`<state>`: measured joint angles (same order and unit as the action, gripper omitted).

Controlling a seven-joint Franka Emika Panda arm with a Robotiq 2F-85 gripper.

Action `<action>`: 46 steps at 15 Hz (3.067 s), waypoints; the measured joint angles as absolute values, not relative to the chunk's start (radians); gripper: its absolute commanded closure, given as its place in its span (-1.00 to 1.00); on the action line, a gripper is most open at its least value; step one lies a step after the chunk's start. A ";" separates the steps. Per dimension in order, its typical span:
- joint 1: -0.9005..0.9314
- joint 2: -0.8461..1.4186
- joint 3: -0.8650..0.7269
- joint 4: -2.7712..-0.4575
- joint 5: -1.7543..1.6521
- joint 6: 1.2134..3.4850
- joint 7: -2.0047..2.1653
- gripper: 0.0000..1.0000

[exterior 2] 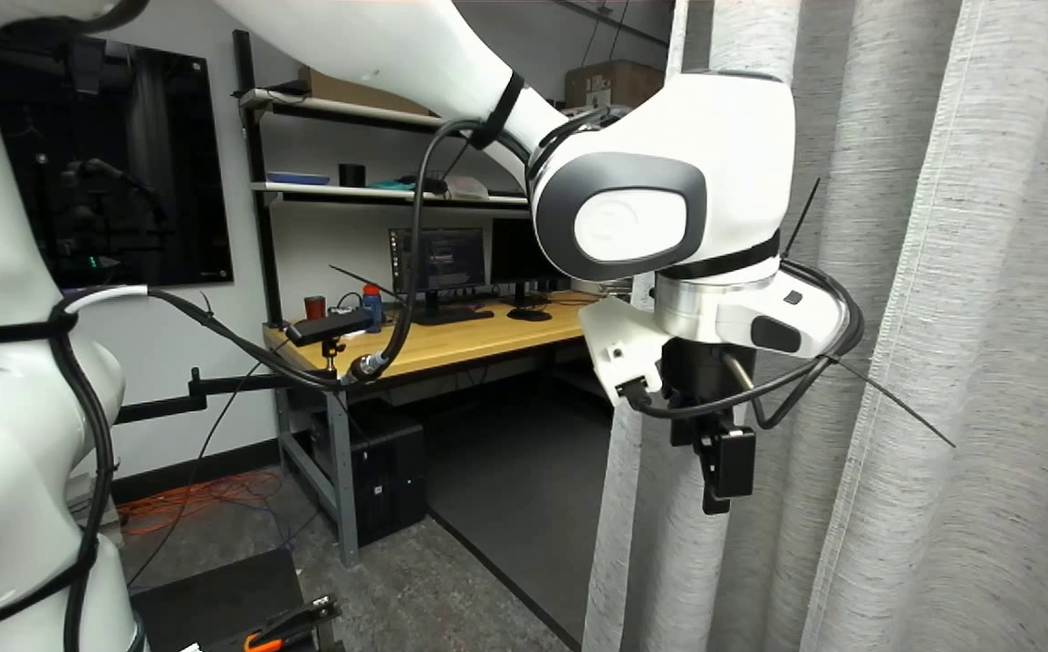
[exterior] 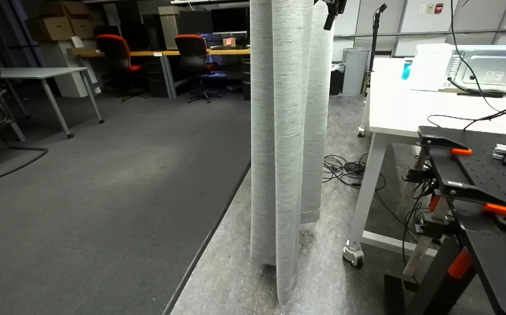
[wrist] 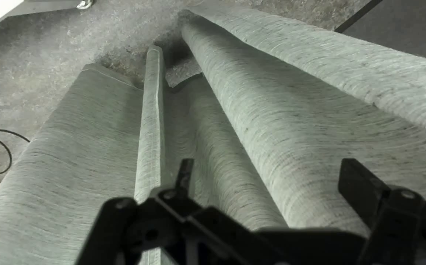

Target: Pull the curtain to the left, then to the right, then to the left fully

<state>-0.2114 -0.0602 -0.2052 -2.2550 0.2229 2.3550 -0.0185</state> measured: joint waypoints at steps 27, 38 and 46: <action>-0.153 -0.592 -0.020 -2.632 -0.018 2.363 0.011 -1.00; -0.213 -0.601 -0.035 -2.600 -0.045 2.646 0.020 -1.00; -0.255 -0.601 -0.010 -2.562 -0.059 2.803 0.043 -1.00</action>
<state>-0.2551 -0.6012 -0.0099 -2.5620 -0.0592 2.8034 0.0427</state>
